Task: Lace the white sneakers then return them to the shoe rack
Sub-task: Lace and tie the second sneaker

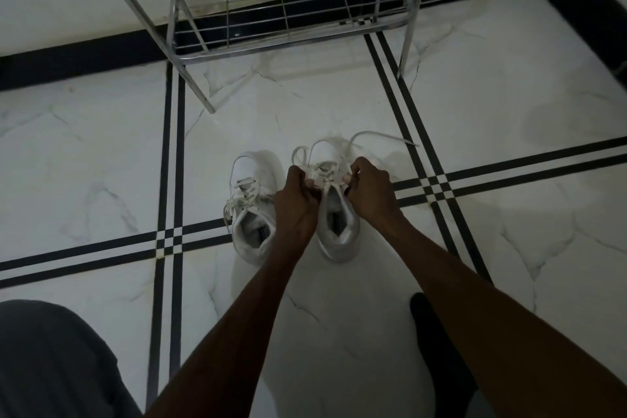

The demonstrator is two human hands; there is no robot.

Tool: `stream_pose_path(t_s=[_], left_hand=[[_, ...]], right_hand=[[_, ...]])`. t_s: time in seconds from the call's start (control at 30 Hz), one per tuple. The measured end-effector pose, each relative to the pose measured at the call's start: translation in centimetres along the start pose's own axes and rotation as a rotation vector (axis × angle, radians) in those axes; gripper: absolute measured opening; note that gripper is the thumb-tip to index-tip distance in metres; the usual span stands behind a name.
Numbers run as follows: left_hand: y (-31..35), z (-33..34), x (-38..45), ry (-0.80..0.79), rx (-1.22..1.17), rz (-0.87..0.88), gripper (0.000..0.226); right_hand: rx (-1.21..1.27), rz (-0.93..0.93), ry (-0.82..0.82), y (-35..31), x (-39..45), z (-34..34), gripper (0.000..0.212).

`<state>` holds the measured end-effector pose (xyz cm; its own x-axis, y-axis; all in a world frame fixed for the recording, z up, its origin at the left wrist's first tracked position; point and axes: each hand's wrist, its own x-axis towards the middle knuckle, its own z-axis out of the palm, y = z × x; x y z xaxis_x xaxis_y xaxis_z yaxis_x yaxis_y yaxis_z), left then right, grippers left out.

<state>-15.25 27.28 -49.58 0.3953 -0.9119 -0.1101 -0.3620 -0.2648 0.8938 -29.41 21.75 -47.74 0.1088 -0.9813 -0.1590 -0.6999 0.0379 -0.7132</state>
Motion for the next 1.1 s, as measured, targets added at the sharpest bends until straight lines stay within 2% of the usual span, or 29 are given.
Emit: stream_pose_path(t_s=[0.1, 0.23, 0.33, 0.43, 0.53, 0.63, 0.73, 0.83, 0.9, 1.0, 1.1], left_hand=[[0.3, -0.1, -0.3, 0.032, -0.142, -0.071, 0.032], [0.3, -0.5, -0.5, 0.003, -0.238, -0.151, 0.016], [0.6, -1.0, -0.5, -0.046, -0.241, -0.19, 0.012], [1.6, -1.6, -0.3, -0.11, -0.209, -0.236, 0.025], [2.9, -2.2, 0.0, -0.147, -0.337, -0.223, 0.03], [4.4, -3.3, 0.8, -0.16, -0.409, -0.188, 0.025], [5.5, -4.7, 2.1, -0.121, -0.288, 0.023, 0.026], [6.3, -5.9, 3.5, -0.18, -0.201, 0.178, 0.034], [6.5, -6.0, 3.6, -0.274, -0.219, 0.175, 0.037], [5.5, -4.8, 2.7, -0.371, -0.215, 0.116, 0.038], [4.6, -3.7, 1.8, -0.368, -0.242, 0.035, 0.042]], right_hand=[[0.059, 0.058, -0.007, 0.1, 0.2, 0.0, 0.003], [0.123, 0.166, -0.024, -0.2, 0.4, -0.5, 0.007], [0.274, 0.246, -0.128, -0.3, 0.6, -1.1, 0.009], [0.449, 0.237, -0.144, -0.5, 1.1, -1.6, 0.013], [0.666, 0.206, -0.127, -2.1, 1.3, -2.6, 0.016], [0.471, 0.038, -0.151, -3.7, 1.5, -3.1, 0.017], [0.233, -0.117, -0.388, -4.9, 1.4, -3.3, 0.021], [0.204, -0.17, -0.574, -6.3, 1.1, -4.1, 0.03], [0.217, -0.199, -0.564, -6.8, 0.9, -4.8, 0.034], [0.142, -0.262, -0.473, -6.2, 1.4, -5.7, 0.029], [-0.044, -0.337, -0.393, -5.4, 2.2, -6.8, 0.015]])
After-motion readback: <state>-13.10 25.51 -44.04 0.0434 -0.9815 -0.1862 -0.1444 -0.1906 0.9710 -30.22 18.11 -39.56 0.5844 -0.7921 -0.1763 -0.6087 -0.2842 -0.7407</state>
